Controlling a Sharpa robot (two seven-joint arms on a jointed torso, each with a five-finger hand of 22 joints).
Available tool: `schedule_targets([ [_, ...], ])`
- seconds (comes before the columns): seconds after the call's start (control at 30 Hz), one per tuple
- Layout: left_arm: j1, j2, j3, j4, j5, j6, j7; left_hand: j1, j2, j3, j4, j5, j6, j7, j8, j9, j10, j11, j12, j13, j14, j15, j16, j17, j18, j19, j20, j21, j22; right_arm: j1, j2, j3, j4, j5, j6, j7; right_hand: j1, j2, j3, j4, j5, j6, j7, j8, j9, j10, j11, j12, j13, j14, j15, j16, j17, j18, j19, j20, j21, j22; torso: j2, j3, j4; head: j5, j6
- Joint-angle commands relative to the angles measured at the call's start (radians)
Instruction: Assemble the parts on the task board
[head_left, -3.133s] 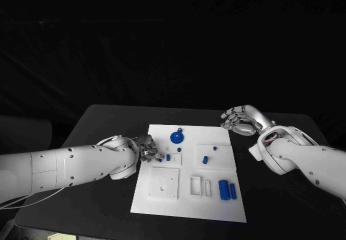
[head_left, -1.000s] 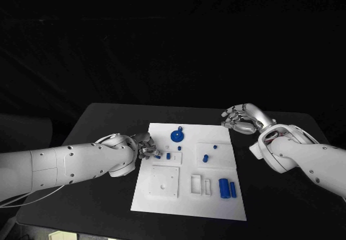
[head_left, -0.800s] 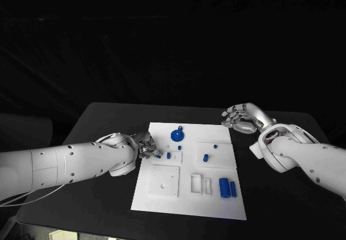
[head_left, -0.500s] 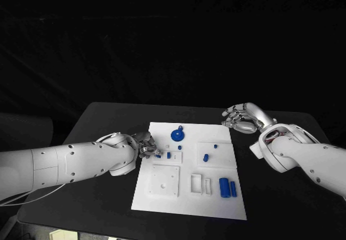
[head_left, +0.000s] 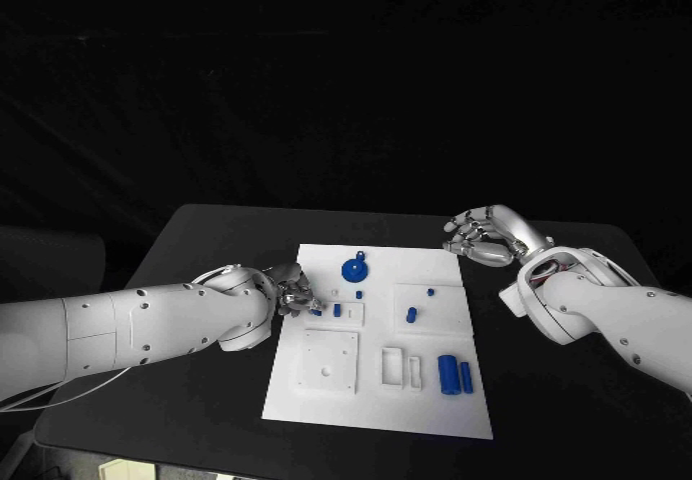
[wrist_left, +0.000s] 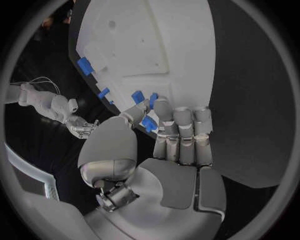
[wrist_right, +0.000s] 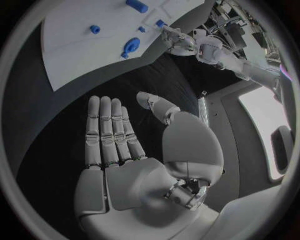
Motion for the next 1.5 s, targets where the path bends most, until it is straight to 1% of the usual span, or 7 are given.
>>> schedule_targets([
  [0.03,-0.002,0.003,0.000,0.002,-0.006,0.021,0.008,-0.003,-0.020,0.003,0.010,-0.002,0.021,-0.016,0.004,0.000,0.011,-0.018,-0.002,0.002,-0.002,-0.004,0.004,0.001,0.010,0.010,-0.086,0.002,0.002,0.000,0.000,0.000,0.001,-0.008,0.010,0.009,-0.004,0.006,-0.004,0.002,0.005,0.002,0.002,0.007,-0.001,-0.008,-0.001,0.005,-0.002,-0.008,0.002,0.006,-0.002,0.016,-0.008,-0.001,-0.006,0.002,0.000,0.0003,-0.0004,0.000,-0.001],
  [0.7,-0.005,0.002,0.000,0.000,-0.008,0.005,0.008,-0.020,-0.072,0.008,0.070,-0.008,0.024,-0.018,0.013,0.006,0.013,-0.018,0.005,0.010,0.000,-0.007,0.010,0.005,0.012,0.016,-0.088,0.002,0.004,0.000,-0.002,0.000,0.004,-0.008,0.008,0.009,-0.003,0.005,-0.002,0.002,0.011,0.002,0.002,0.008,-0.003,-0.010,-0.001,0.006,-0.005,-0.009,0.002,0.007,-0.003,0.016,-0.009,-0.001,-0.007,0.002,0.000,0.0005,0.0002,0.002,0.003],
  [0.83,-0.005,0.002,0.000,-0.002,-0.008,-0.001,0.008,-0.007,-0.056,0.011,0.068,-0.007,0.023,-0.019,0.015,0.008,0.013,-0.019,0.006,0.011,0.000,-0.007,0.011,0.006,0.013,0.017,-0.089,0.003,0.005,0.000,-0.002,0.000,0.004,-0.008,0.008,0.009,-0.003,0.005,-0.002,0.002,0.012,0.002,0.002,0.008,-0.003,-0.009,-0.001,0.006,-0.005,-0.009,0.002,0.007,-0.004,0.016,-0.009,-0.001,-0.007,0.002,0.000,0.0005,-0.0008,0.002,0.003],
  [0.93,-0.005,0.002,0.000,-0.002,-0.008,-0.005,0.007,0.009,-0.016,0.004,0.051,-0.006,0.021,-0.018,0.017,0.010,0.011,-0.018,0.007,0.013,-0.001,-0.008,0.012,0.007,0.013,0.013,-0.088,0.004,0.008,0.000,-0.002,0.000,0.004,-0.008,0.008,0.009,-0.003,0.005,-0.002,0.002,0.012,0.002,0.002,0.008,-0.003,-0.010,-0.001,0.006,-0.005,-0.009,0.002,0.007,-0.004,0.016,-0.009,-0.001,-0.007,0.002,0.000,0.0001,-0.0004,0.001,0.004],
  [1.0,-0.005,0.002,0.000,-0.002,-0.008,-0.006,0.006,0.010,-0.013,0.002,0.048,-0.006,0.020,-0.018,0.017,0.010,0.011,-0.018,0.007,0.014,-0.001,-0.008,0.012,0.007,0.013,0.013,-0.088,0.004,0.009,0.000,-0.002,0.000,0.004,-0.008,0.008,0.009,-0.003,0.005,-0.002,0.002,0.012,0.002,0.002,0.008,-0.003,-0.009,-0.001,0.007,-0.005,-0.009,0.002,0.007,-0.004,0.016,-0.009,-0.001,-0.007,0.002,0.000,0.0000,-0.0002,0.001,0.004],
  [1.13,-0.005,0.002,0.000,-0.003,-0.008,-0.006,0.005,0.022,0.021,-0.004,0.024,-0.005,0.019,-0.018,0.018,0.011,0.010,-0.018,0.008,0.015,-0.003,-0.008,0.012,0.008,0.012,0.010,-0.088,0.004,0.011,0.000,-0.002,0.000,0.003,-0.008,0.008,0.009,-0.004,0.005,-0.002,0.002,0.012,0.002,0.002,0.008,-0.003,-0.010,-0.001,0.007,-0.005,-0.009,0.002,0.007,-0.004,0.016,-0.009,0.000,-0.007,0.002,0.000,-0.0004,0.0000,0.000,0.003],
  [1.5,-0.005,0.002,0.000,-0.007,-0.010,0.013,0.000,0.030,0.028,-0.006,0.006,-0.010,0.017,-0.018,0.017,0.011,0.008,-0.019,0.007,0.016,-0.004,-0.008,0.012,0.008,0.012,0.009,-0.088,0.004,0.013,0.000,-0.001,0.000,0.002,-0.008,0.009,0.009,-0.004,0.005,-0.002,0.002,0.013,0.002,0.002,0.008,-0.004,-0.010,-0.001,0.007,-0.006,-0.009,0.002,0.008,-0.005,0.016,-0.008,0.000,-0.007,0.003,0.000,-0.0017,0.0008,0.000,0.002],
])
